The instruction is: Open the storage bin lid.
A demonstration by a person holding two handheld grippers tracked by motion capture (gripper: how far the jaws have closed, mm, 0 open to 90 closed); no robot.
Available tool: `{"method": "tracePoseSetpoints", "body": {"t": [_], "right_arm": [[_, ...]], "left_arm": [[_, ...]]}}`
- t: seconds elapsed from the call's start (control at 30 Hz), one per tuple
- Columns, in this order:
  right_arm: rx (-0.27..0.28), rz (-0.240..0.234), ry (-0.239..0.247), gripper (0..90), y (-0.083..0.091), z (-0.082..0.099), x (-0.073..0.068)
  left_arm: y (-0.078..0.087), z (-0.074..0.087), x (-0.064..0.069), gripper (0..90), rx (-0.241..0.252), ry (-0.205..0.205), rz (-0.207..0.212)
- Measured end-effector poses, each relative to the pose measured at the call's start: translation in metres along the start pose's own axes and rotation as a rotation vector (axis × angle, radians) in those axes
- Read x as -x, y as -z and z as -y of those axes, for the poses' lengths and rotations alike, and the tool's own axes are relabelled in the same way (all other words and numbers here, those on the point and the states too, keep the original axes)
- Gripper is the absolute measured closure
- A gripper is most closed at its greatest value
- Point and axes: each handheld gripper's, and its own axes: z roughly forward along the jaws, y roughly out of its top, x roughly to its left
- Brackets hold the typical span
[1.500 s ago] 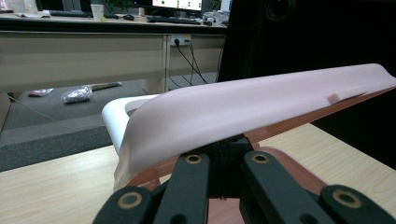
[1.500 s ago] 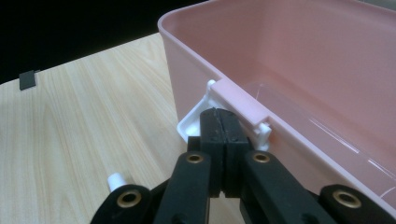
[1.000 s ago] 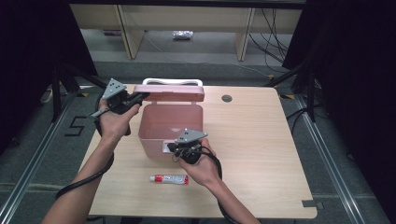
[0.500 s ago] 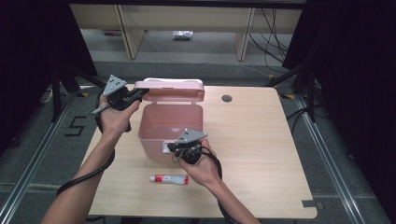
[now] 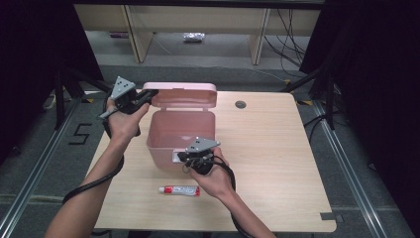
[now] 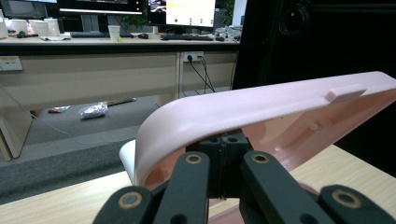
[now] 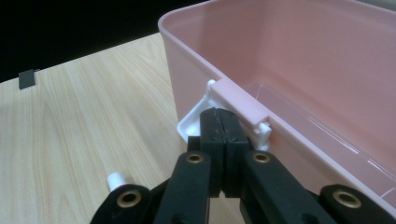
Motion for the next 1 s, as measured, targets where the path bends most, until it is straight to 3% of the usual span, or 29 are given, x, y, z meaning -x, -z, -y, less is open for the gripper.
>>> {"method": "tracePoseSetpoints", "body": {"t": [1.0], "right_arm": [[0.007, 0.004, 0.0, 90.0, 0.0, 0.001, -0.001]], "left_arm": [[-0.023, -0.009, -0.005, 89.9, 0.024, -0.017, -0.037]]}}
